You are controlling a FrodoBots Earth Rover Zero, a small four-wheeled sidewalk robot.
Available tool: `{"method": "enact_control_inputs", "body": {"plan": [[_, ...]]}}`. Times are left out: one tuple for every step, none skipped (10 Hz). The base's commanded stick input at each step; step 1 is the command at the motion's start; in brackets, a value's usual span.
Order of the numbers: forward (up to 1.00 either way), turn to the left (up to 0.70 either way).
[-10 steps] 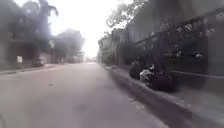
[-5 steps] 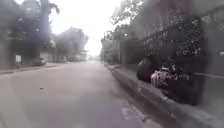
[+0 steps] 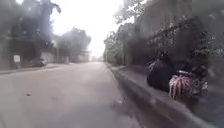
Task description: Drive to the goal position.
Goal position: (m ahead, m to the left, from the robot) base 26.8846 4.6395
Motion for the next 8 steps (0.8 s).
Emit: {"method": "enact_control_inputs", "body": {"plan": [[1.00, 0.00], [1.00, 0.00], [1.00, 0.00], [1.00, 0.00], [1.00, 0.00], [1.00, 0.00], [1.00, 0.00], [1.00, 0.00]]}}
